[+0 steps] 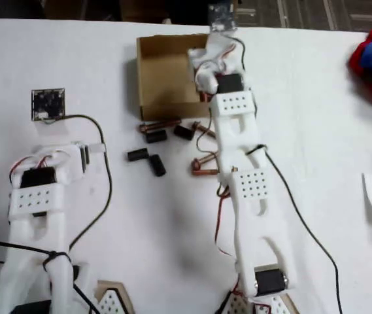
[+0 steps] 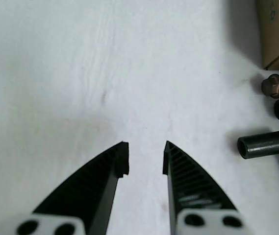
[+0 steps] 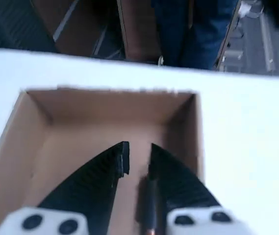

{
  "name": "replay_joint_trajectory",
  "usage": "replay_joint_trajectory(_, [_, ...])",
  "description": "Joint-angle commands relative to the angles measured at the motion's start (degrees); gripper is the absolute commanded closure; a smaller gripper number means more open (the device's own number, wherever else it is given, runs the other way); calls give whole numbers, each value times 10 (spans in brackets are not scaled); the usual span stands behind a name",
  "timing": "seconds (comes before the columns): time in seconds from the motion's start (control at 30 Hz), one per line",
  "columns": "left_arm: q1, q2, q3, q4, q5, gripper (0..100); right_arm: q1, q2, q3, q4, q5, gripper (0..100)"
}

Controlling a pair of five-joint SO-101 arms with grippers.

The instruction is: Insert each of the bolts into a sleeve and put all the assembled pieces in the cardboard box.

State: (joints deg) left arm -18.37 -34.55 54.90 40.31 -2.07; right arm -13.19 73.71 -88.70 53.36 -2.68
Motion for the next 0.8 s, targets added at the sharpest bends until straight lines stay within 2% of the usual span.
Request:
replay_joint_trajectory(0.0, [-6,-4,0,-9,-4,864,47,-50,-22,3,4,977])
replay_joint_trajectory(0.17, [-6,-4,0,-9,-4,864,102,4,-25,2,5,978])
replay_joint_trajectory(0.3, [-6,-4,0,-9,-4,864,114,53,-24,2,6,978])
replay_joint_trajectory(0.53, [-6,-4,-1,-10,-4,864,73,109,-26,4,6,978])
replay_joint_trajectory(0.77, [-6,-4,-1,-9,-4,864,10,96,-27,41,6,978])
